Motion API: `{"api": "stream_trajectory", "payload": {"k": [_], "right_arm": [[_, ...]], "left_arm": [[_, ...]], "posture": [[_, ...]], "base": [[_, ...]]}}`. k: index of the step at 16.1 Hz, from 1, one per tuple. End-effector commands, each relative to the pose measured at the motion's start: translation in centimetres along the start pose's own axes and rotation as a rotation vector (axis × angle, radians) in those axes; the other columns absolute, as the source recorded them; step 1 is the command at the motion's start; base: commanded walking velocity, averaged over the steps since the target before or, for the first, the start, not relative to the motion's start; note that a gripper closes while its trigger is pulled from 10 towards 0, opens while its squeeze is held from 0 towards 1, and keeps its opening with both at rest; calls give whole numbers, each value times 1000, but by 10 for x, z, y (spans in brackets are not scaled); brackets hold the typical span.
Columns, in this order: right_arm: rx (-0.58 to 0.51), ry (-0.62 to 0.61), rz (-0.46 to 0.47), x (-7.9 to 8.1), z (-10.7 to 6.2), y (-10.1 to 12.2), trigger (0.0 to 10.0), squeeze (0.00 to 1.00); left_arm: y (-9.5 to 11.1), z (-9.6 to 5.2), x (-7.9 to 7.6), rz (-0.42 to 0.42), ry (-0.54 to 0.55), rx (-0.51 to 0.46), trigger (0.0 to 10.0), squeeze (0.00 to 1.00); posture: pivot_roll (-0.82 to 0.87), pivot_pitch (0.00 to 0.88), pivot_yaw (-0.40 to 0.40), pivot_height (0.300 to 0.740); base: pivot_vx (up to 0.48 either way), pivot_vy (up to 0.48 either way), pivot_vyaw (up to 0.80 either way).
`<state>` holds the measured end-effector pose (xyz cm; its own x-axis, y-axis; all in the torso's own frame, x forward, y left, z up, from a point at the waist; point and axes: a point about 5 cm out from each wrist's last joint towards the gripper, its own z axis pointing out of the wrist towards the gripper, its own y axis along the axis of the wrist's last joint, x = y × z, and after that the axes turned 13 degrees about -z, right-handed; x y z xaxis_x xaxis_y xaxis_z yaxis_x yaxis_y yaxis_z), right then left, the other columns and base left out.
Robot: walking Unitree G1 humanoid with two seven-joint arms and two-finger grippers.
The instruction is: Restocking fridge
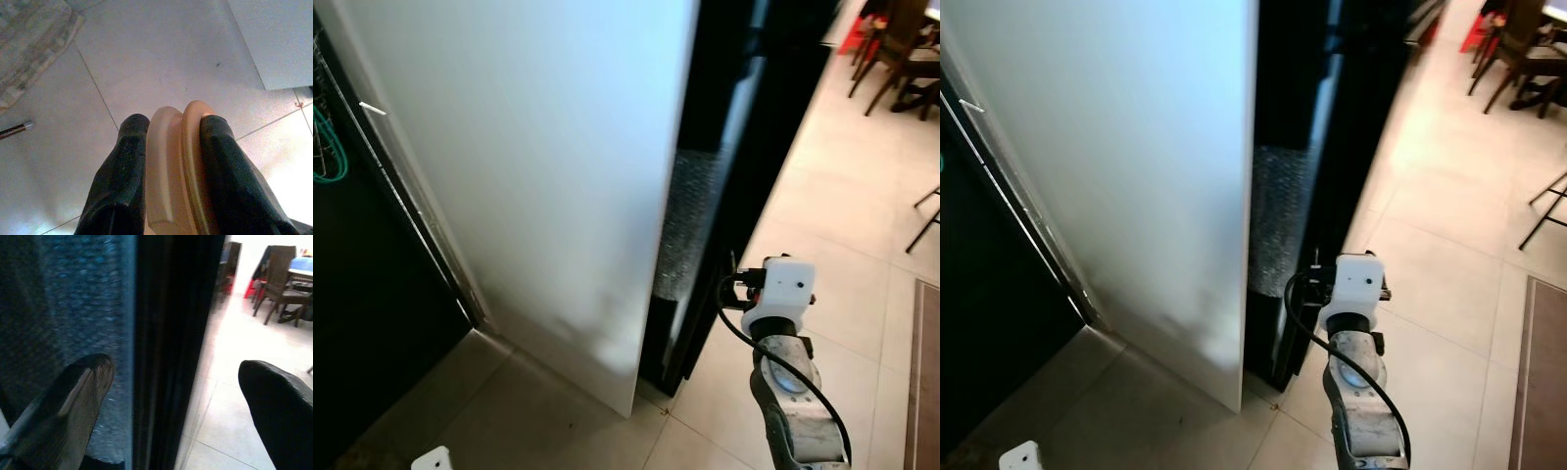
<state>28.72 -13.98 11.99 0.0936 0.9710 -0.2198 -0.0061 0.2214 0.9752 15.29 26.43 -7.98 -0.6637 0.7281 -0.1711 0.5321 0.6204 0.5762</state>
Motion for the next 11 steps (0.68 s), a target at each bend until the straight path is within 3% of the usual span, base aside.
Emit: {"api": "stream_trajectory", "payload": {"k": [1, 8, 11], "right_arm": [[-11, -14, 1, -5, -1, 4, 10000, 0], [-1, -51, 4, -10, -1, 5, 10000, 0], [5, -129, 5, -19, -3, 5, 10000, 0]], "left_arm": [[-1, 0, 0, 11, 0, 11, 10000, 0], [-5, 0, -3, 17, -14, 23, 10000, 0], [-6, 0, -2, 26, -15, 30, 10000, 0]], "posture": [[-67, 13, -44, 740], [-64, 13, -50, 740], [-63, 18, -47, 740]], "base": [[262, 0, 0], [38, 0, 0], [0, 0, 0]]}}
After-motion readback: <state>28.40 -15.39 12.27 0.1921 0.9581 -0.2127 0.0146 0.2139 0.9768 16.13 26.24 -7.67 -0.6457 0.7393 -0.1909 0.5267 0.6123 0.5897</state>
